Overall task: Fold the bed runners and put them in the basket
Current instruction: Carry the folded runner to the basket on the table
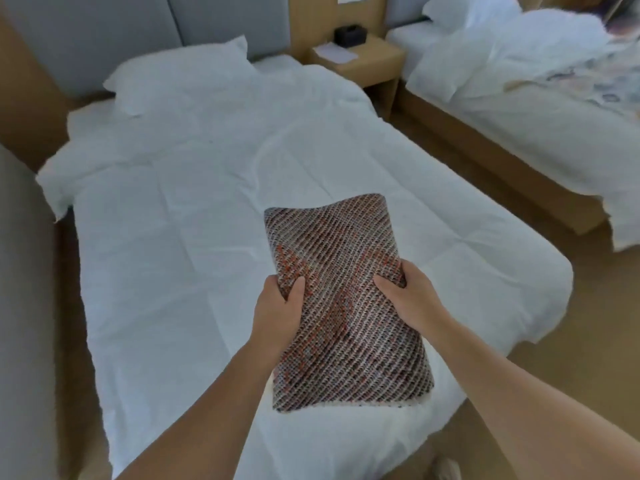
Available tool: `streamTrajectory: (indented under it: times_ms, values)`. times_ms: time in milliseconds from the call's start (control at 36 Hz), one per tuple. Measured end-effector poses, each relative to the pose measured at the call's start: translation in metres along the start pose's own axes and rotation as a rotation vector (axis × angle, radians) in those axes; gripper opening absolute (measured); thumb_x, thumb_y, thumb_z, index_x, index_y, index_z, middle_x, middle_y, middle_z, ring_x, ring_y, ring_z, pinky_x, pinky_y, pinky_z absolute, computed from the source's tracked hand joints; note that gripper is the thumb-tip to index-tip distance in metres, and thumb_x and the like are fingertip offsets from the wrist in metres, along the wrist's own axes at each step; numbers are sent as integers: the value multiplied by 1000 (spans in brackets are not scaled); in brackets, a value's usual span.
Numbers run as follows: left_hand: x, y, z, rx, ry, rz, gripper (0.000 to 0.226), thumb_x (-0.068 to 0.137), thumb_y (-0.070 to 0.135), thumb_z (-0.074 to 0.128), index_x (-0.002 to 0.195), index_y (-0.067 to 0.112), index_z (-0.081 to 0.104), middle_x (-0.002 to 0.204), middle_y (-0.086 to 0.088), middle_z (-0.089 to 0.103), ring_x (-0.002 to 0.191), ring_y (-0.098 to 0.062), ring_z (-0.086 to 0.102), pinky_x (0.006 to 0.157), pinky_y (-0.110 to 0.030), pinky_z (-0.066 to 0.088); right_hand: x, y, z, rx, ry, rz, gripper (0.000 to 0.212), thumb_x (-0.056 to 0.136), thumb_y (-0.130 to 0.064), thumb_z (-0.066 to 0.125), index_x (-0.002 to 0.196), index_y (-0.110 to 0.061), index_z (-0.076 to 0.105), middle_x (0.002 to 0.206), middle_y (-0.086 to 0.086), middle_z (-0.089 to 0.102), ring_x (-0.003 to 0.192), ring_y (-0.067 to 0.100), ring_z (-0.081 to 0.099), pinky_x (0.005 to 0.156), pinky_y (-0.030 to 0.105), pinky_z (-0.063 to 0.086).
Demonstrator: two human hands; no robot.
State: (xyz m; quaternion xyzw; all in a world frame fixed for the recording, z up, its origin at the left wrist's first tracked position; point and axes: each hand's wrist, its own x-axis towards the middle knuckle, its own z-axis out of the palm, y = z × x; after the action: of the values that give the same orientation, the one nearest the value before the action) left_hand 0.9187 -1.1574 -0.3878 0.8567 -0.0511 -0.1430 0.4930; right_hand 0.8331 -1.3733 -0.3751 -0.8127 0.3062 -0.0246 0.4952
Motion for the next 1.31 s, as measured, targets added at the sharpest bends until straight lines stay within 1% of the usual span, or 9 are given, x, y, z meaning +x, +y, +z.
streamTrajectory:
  times_ms: [83, 250, 361, 417, 500, 695, 778, 973, 1306]
  values:
    - [-7, 56, 23, -3, -73, 121, 25, 90, 53, 49, 101, 30, 50, 89, 15, 59, 79, 1, 56, 62, -20, 42, -20, -6, -59, 69, 115, -5, 29, 88, -43, 62, 115, -35, 54, 97, -24, 61, 84, -3, 58, 67, 21, 45]
    - [-36, 159, 92, -10, -236, 323, 29, 88, 57, 48, 103, 32, 50, 91, 18, 58, 81, 2, 56, 66, -23, 43, -78, 9, -179, 156, 362, -41, 26, 87, -41, 64, 111, -36, 55, 94, -25, 62, 82, -10, 59, 65, 13, 42]
    - [-72, 220, 153, -14, -357, 446, 25, 89, 54, 49, 102, 32, 49, 89, 19, 57, 78, 4, 55, 59, -15, 38, -122, 36, -258, 172, 524, -63, 19, 84, -38, 67, 103, -37, 62, 98, -18, 69, 89, -1, 64, 76, 24, 51]
    - [-94, 247, 185, -10, -414, 503, 26, 90, 52, 50, 104, 29, 50, 90, 19, 57, 80, 4, 54, 61, -16, 39, -145, 52, -294, 182, 598, -62, 14, 84, -36, 68, 94, -41, 60, 93, -20, 68, 85, -5, 64, 74, 19, 51]
    - [-132, 283, 233, -13, -503, 563, 26, 90, 51, 49, 104, 29, 49, 90, 20, 55, 81, 4, 53, 62, -17, 38, -184, 77, -344, 165, 695, -38, 19, 85, -39, 67, 100, -40, 57, 90, -26, 63, 80, -13, 60, 59, 3, 43]
    - [-229, 349, 335, -58, -710, 617, 33, 90, 50, 51, 111, 25, 52, 98, 11, 61, 88, -4, 58, 72, -25, 45, -274, 139, -448, 110, 854, 59, 35, 85, -47, 63, 116, -35, 54, 100, -16, 62, 88, 4, 60, 74, 21, 45]
    - [-264, 368, 368, -67, -796, 605, 32, 89, 50, 52, 110, 26, 50, 100, 10, 61, 91, -7, 59, 75, -28, 47, -304, 163, -480, 129, 915, 94, 33, 84, -51, 63, 112, -37, 52, 98, -21, 61, 84, -2, 59, 67, 17, 44]
    - [-303, 394, 414, -101, -908, 601, 19, 88, 49, 55, 98, 33, 51, 97, 13, 62, 86, -1, 59, 63, -18, 43, -336, 192, -524, 133, 1009, 157, 27, 86, -48, 63, 108, -35, 54, 93, -26, 58, 79, -9, 55, 60, 15, 40]
    - [-230, 430, 472, -114, -1029, 611, 18, 88, 48, 57, 99, 36, 50, 99, 14, 64, 87, 0, 61, 65, -17, 44, -249, 200, -556, 194, 1012, 269, 32, 83, -42, 68, 109, -31, 53, 90, -23, 57, 78, -4, 56, 60, 17, 42]
